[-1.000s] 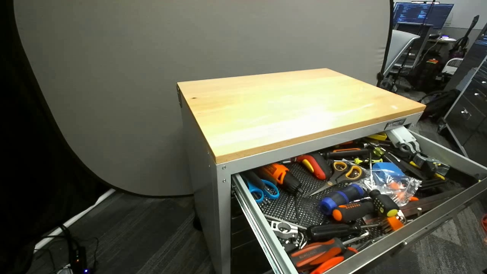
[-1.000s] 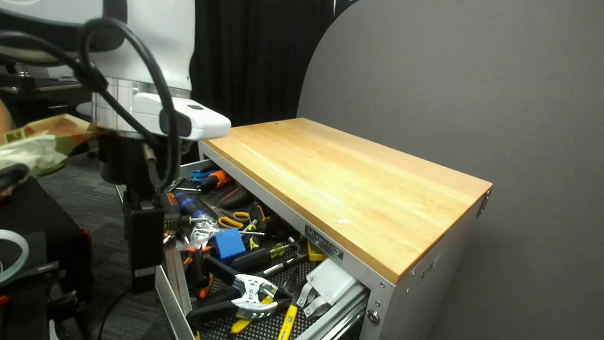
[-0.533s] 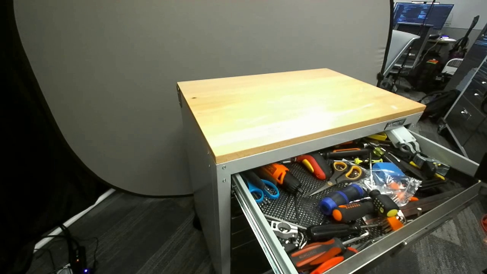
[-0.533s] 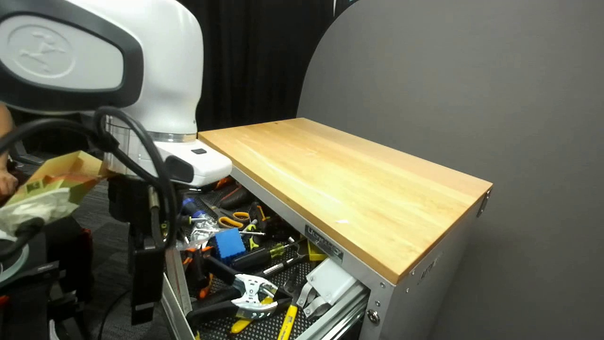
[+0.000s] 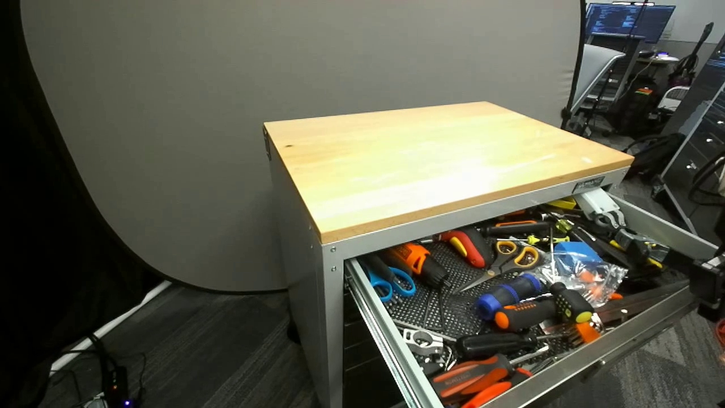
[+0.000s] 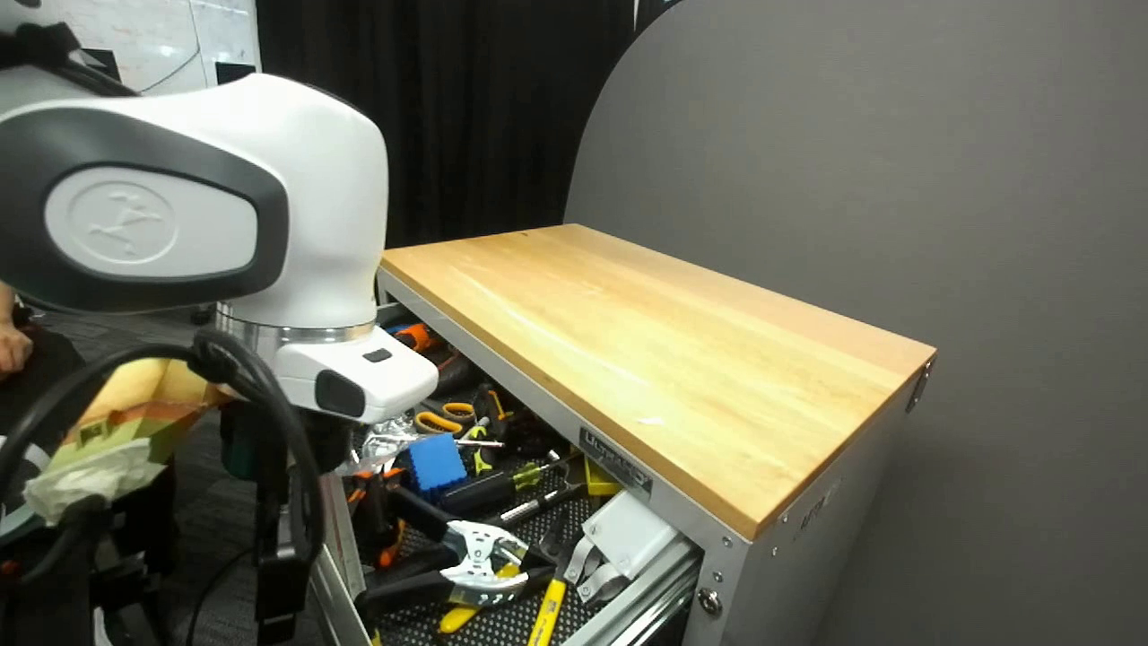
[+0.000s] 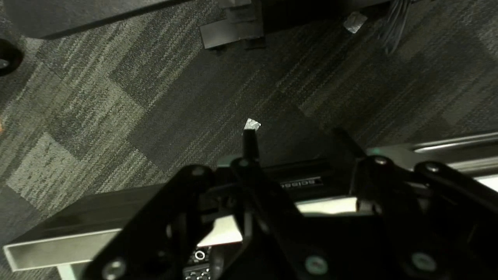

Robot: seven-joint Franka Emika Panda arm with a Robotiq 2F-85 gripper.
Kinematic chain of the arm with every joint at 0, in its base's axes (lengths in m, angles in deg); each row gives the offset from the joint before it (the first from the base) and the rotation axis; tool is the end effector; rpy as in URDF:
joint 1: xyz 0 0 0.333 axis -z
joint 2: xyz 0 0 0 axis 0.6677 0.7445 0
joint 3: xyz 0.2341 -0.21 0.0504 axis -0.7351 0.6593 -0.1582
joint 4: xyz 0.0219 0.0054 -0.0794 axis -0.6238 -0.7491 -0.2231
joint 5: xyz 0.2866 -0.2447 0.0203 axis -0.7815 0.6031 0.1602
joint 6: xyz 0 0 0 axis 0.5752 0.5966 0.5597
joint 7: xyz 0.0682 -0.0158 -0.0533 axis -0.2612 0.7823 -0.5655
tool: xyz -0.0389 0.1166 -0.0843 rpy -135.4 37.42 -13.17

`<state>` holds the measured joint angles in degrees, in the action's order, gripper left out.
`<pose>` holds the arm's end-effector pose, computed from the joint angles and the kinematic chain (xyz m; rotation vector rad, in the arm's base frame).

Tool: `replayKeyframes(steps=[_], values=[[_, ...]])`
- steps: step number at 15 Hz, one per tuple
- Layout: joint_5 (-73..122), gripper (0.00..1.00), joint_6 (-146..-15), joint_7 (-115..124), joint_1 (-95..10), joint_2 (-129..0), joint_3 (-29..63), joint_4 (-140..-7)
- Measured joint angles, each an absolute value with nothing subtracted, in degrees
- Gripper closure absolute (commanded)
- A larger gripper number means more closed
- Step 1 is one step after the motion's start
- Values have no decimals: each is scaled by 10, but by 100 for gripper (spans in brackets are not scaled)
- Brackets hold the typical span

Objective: Put the screwdriver into the top drawer.

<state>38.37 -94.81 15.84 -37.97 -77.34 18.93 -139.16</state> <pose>0.3455 -0.0611 0.1582 2.9717 -0.2703 -0.3145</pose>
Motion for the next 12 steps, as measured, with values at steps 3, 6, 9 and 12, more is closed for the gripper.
replayKeyframes(steps=[3,6,9,12], values=[[371,94,-997,174,-380,-766,190,-1395],[357,94,-1066,195,-385,-751,189,-1396],[357,91,-1124,220,-400,-739,189,-1397],[357,92,-1180,247,-429,-726,196,-1398]])
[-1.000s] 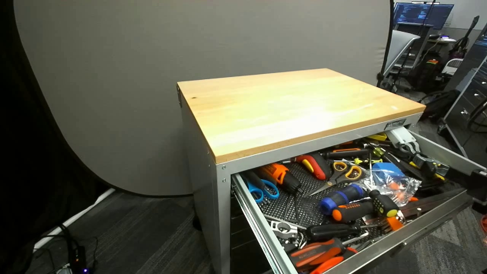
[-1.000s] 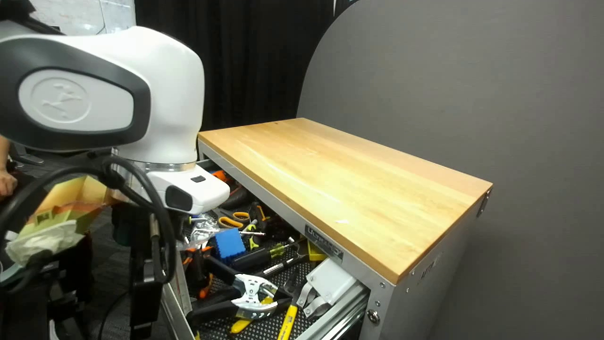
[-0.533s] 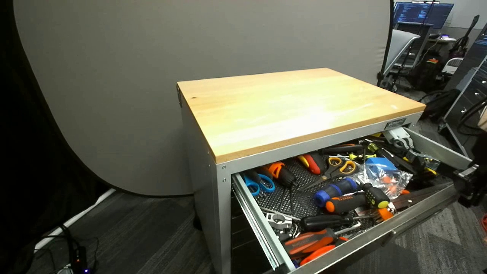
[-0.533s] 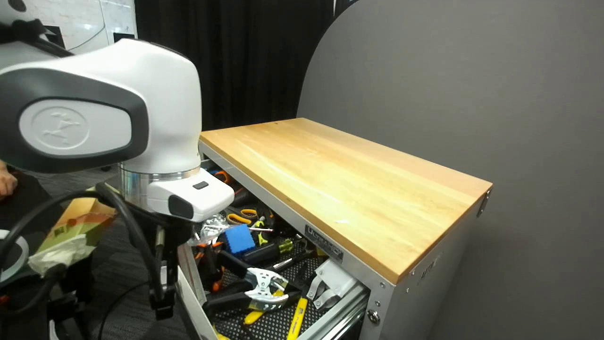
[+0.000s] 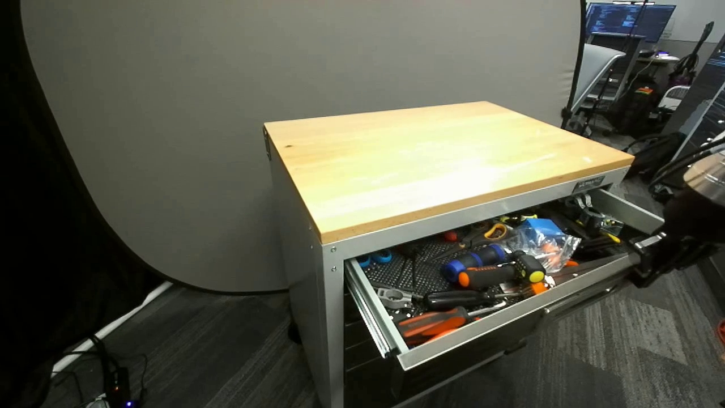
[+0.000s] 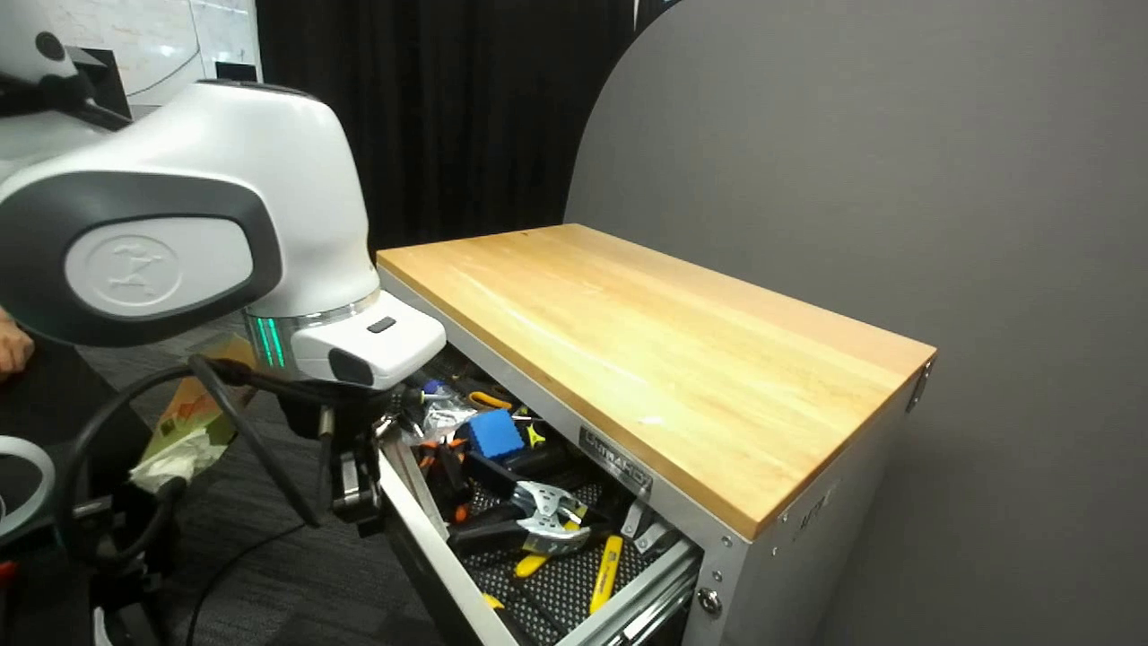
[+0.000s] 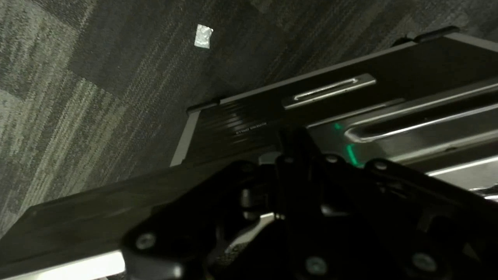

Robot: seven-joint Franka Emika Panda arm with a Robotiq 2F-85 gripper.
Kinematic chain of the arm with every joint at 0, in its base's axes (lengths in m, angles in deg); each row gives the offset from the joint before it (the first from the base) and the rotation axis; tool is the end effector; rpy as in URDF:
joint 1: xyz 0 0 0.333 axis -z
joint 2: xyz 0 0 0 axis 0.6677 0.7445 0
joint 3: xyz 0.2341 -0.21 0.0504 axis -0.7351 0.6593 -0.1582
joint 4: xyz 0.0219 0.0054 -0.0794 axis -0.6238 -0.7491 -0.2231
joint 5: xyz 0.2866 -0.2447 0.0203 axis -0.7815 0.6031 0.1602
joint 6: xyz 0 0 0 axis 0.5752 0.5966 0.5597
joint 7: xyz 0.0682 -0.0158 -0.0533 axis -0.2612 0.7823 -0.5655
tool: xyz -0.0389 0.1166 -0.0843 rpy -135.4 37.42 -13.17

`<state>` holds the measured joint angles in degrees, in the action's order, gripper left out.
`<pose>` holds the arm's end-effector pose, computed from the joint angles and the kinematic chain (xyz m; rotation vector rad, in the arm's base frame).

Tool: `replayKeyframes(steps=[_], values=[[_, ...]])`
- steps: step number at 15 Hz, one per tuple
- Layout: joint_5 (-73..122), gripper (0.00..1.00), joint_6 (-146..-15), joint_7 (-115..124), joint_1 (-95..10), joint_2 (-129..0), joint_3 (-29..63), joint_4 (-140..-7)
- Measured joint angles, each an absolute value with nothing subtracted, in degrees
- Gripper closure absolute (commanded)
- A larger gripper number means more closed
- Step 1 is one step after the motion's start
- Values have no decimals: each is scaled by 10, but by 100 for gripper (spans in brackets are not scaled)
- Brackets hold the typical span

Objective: Put the screwdriver into the top drawer.

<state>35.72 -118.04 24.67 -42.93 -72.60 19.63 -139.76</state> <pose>0.3909 -0.0238 0.1559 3.0613 -0.4371 0.1559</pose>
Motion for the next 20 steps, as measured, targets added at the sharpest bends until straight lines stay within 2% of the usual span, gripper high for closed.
replayKeyframes(steps=[5,14,20], values=[[382,92,-1260,284,-463,-702,235,-1397],[355,92,-1356,297,-608,-654,360,-1386],[289,92,-1401,297,-663,-623,388,-1376]])
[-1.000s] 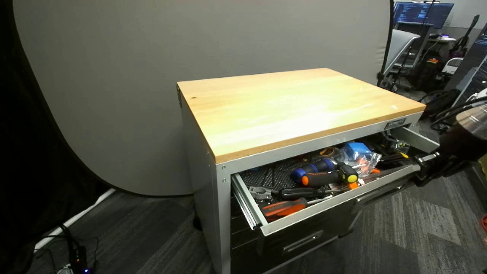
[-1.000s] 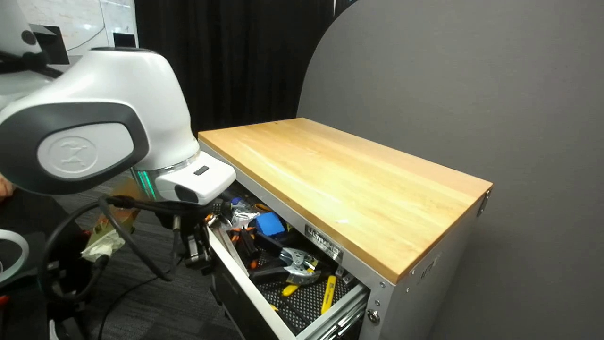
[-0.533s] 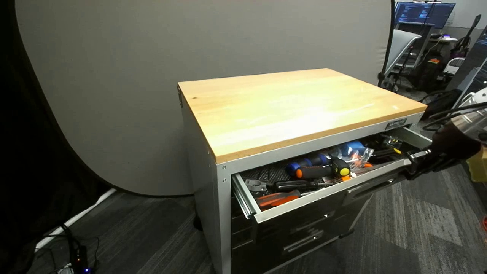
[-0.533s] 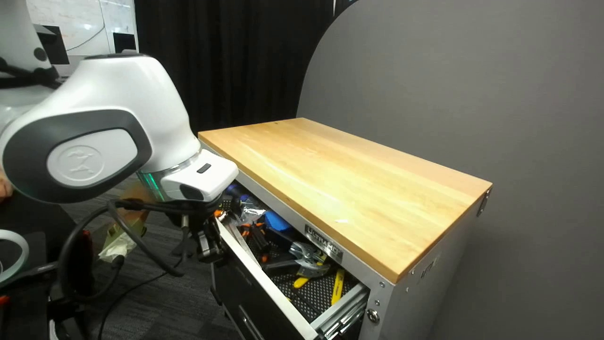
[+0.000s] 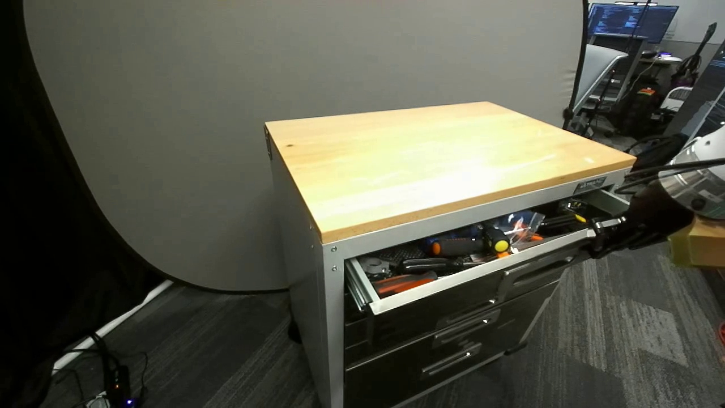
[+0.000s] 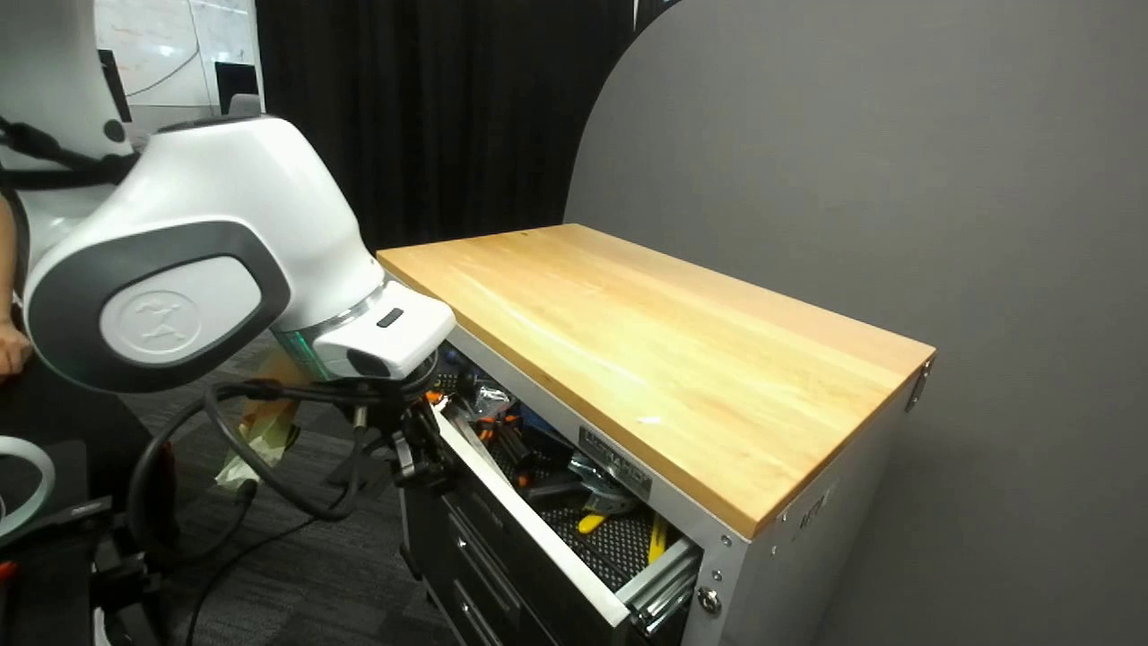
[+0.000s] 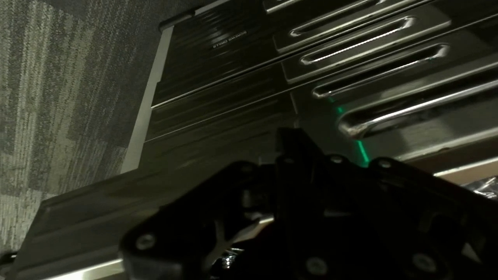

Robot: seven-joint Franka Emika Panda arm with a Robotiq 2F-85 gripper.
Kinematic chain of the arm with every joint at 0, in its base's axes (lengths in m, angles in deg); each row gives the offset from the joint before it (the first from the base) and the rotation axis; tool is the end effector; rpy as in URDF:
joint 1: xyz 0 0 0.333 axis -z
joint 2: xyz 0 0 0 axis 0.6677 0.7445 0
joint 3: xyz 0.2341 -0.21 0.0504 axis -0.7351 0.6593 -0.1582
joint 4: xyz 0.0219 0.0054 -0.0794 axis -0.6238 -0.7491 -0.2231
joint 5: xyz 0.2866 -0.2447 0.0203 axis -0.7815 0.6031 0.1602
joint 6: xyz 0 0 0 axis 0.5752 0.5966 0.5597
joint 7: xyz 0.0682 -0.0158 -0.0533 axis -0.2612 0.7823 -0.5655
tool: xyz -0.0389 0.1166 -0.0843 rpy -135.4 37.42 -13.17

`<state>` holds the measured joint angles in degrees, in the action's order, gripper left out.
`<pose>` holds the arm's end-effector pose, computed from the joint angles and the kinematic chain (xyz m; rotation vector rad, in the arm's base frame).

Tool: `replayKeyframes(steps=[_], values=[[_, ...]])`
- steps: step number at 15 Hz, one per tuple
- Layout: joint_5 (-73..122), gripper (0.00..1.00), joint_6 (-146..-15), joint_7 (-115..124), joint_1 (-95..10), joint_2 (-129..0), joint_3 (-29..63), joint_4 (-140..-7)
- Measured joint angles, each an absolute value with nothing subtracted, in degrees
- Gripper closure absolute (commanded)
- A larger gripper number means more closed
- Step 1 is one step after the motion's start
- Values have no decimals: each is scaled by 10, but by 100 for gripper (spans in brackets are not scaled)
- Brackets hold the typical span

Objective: Put the screwdriver into the top drawer.

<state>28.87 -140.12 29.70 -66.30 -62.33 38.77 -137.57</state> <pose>0.4314 -0.0107 0.1501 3.0027 -0.5575 0.5850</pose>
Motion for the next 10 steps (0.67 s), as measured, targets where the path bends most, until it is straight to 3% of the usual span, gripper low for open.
replayKeyframes(steps=[10], values=[[42,92,-1424,179,-611,-613,271,-1362]])
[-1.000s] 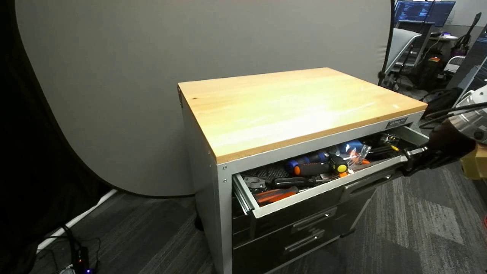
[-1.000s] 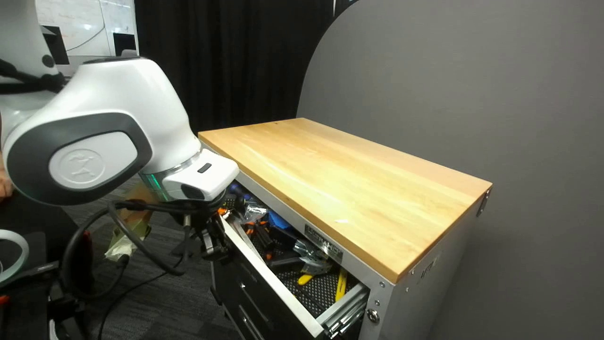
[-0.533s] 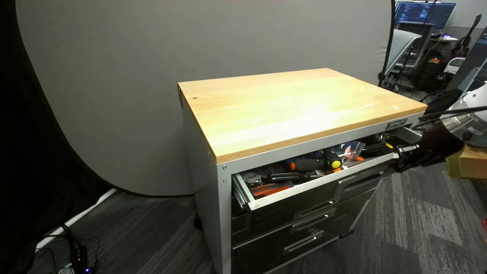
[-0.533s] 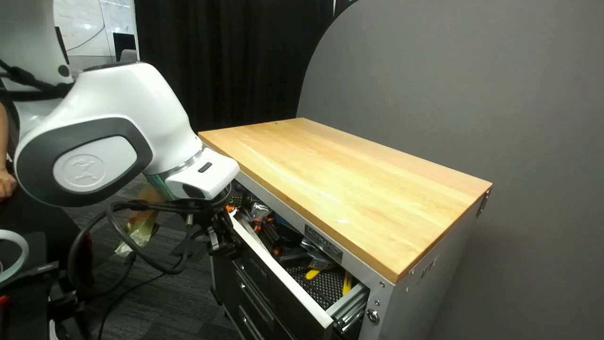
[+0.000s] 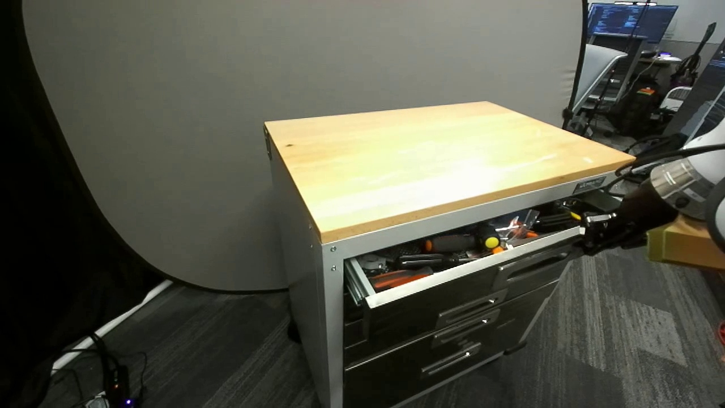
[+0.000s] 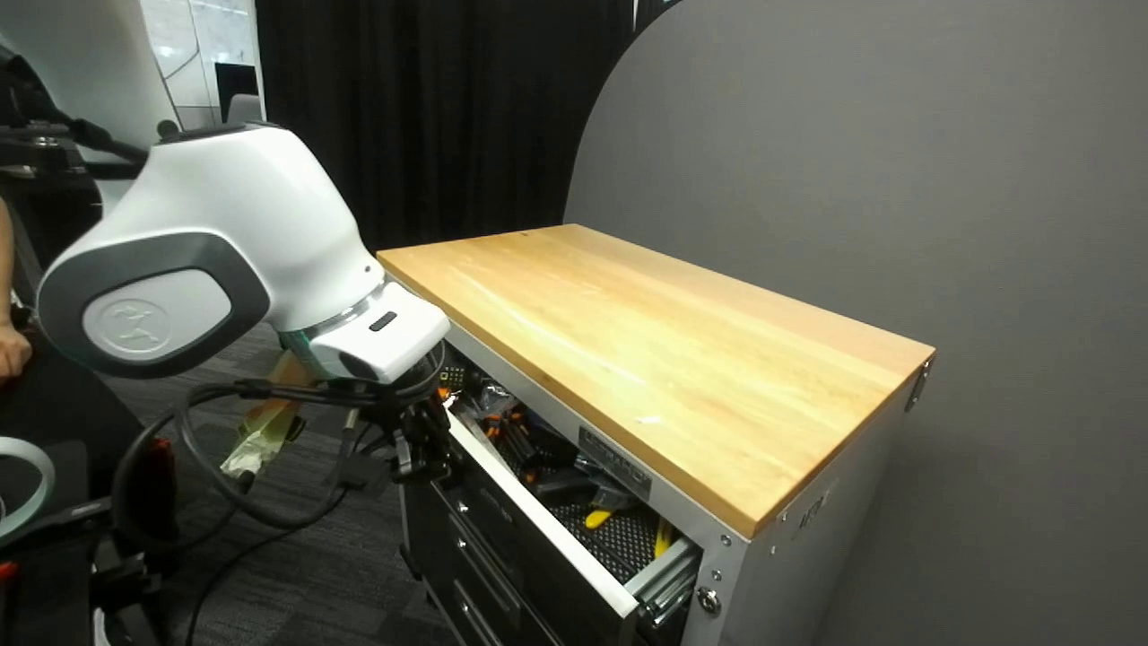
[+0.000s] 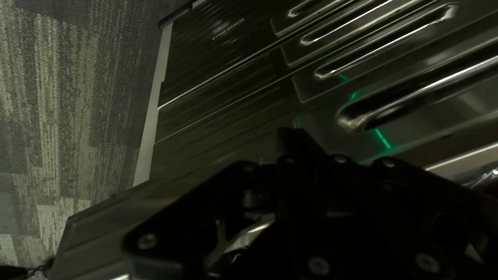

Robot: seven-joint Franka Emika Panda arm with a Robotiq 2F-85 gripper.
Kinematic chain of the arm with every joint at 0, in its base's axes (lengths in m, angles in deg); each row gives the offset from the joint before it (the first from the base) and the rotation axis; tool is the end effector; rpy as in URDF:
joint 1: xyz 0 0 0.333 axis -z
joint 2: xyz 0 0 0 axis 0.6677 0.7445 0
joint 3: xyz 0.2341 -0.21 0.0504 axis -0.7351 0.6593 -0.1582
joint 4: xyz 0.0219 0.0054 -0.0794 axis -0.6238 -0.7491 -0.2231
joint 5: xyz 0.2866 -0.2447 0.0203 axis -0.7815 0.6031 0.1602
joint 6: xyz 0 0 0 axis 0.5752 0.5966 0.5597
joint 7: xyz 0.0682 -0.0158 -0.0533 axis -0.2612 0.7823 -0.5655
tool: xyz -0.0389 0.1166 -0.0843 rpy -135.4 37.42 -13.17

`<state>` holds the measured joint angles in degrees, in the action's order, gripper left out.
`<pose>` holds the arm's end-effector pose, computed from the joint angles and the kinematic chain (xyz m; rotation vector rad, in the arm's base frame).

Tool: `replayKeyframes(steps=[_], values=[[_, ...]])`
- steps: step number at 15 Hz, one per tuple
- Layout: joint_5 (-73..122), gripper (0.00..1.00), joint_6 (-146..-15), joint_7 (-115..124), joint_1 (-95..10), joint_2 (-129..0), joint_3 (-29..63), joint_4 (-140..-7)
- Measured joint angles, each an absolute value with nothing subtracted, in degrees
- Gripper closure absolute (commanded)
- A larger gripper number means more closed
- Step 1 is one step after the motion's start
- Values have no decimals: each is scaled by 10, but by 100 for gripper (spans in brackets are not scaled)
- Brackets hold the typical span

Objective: Put the screwdriver into the top drawer.

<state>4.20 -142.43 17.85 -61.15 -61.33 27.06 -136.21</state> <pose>0.4381 -0.0068 0.1487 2.9586 -0.7552 0.6430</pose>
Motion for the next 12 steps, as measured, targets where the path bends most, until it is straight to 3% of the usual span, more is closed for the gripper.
replayKeyframes(steps=[12], values=[[80,92,-1382,65,-525,-615,214,-1314]])
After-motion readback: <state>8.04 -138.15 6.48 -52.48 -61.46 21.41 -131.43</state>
